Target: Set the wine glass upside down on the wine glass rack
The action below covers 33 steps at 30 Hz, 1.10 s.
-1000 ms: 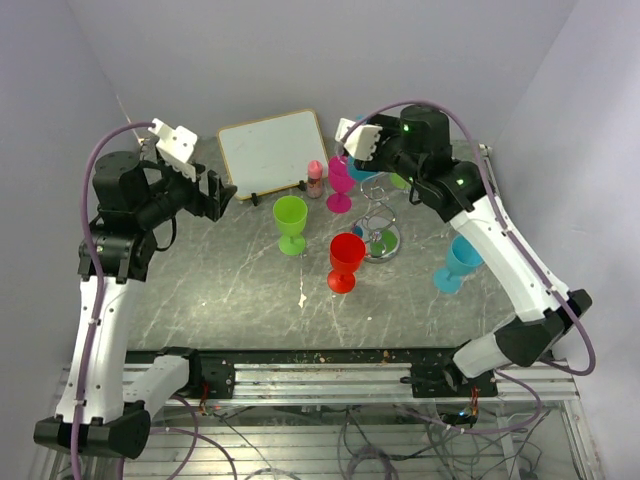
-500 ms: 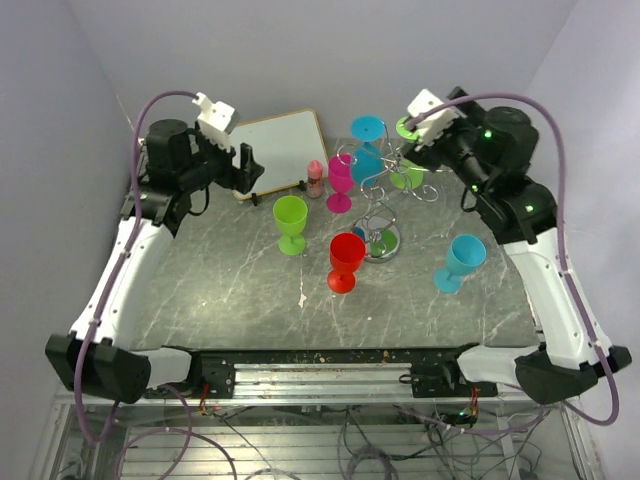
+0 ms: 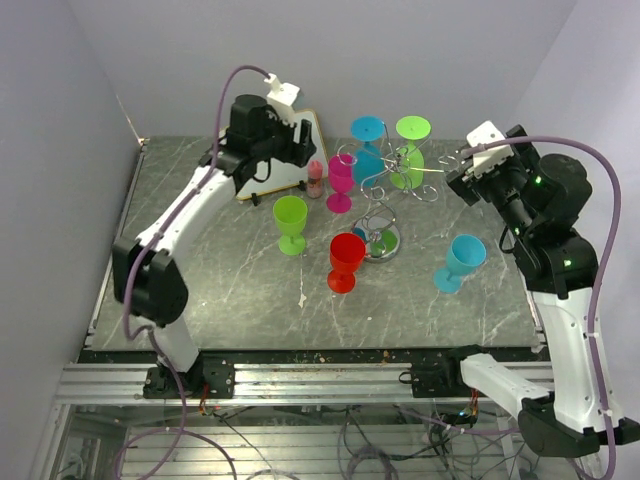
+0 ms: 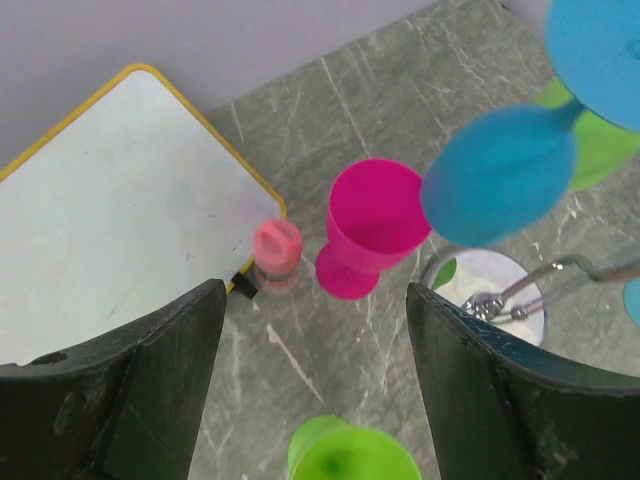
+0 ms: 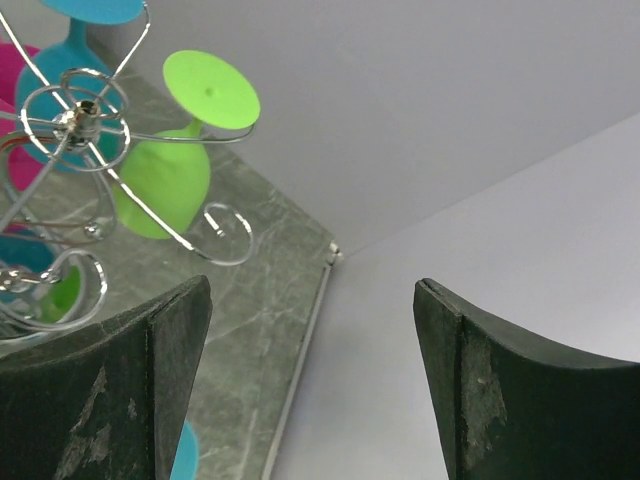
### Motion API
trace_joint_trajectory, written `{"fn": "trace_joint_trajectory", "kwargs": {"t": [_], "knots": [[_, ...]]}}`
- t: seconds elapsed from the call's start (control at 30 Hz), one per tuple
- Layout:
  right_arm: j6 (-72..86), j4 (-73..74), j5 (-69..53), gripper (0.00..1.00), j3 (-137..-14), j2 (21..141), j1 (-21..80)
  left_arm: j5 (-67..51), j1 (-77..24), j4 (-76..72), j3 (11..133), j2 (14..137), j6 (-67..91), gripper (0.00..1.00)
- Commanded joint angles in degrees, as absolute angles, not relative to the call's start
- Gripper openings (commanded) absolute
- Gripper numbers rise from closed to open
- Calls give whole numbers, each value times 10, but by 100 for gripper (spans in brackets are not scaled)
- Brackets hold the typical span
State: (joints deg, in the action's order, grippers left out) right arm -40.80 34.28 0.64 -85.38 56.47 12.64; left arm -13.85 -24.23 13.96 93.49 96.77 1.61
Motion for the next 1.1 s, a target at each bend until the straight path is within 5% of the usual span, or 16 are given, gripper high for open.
{"fn": "trace_joint_trajectory", "kwargs": {"t": [0.0,0.47,0.87,1.07], "knots": [[-341,362,-24,82,-835,543,114,-95,-266,143,1023,1051,37,82],[-302,400,-53,81,-869,561,100,-94,-302,195,1149,1232,80,67],[-288,400,-86,80,-840,566,61,-101,-302,179,1168,1269,66,38],[-280,404,-107,80,-847,568,40,-104,-302,214,1227,1309,69,36]]}}
